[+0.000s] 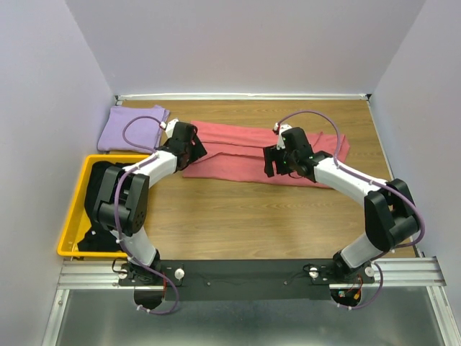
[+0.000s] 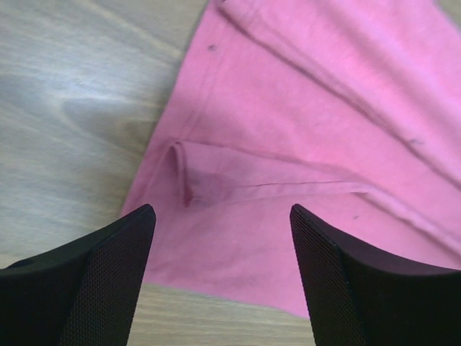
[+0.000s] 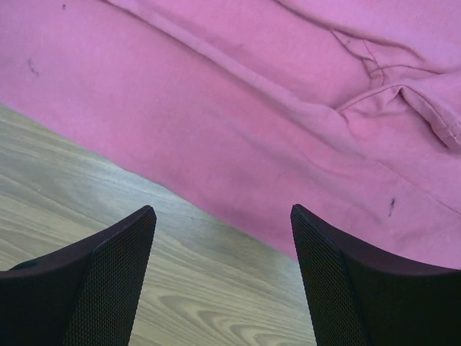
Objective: Fold and stack the t-shirts
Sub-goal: Fold the tshirt
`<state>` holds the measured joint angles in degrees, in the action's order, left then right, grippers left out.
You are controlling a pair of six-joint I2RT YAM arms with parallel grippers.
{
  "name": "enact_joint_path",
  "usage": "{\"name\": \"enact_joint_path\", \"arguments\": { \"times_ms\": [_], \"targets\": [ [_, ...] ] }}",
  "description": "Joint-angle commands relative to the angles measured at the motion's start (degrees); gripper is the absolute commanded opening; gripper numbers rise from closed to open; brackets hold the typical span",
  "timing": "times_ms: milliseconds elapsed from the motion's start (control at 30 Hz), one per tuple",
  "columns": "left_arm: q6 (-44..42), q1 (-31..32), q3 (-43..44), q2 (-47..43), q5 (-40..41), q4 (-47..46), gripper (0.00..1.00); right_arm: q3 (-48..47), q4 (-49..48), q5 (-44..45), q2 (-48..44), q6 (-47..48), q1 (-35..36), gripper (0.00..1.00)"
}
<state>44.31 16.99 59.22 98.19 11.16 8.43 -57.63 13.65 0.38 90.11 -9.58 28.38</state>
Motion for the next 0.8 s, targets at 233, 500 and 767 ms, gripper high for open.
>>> {"name": "enact_joint_path", "arguments": {
  "times_ms": [233, 500, 767],
  "targets": [
    [7.1, 0.1, 2.8, 4.7, -0.5, -3.8, 0.78, 2.9, 0.5, -0.7, -3.4, -1.4, -0.2, 0.83],
    [10.2, 0.1, 2.9, 5.7, 1.2, -1.6, 0.77, 3.4, 0.6, -0.7, -4.0, -1.0, -0.2, 0.83],
    [12.0, 0.1, 2.0, 2.4, 6.9, 0.6, 0.76, 3.7, 0.6, -0.7, -4.2, -0.6, -0.2, 0.83]
  ]
}}
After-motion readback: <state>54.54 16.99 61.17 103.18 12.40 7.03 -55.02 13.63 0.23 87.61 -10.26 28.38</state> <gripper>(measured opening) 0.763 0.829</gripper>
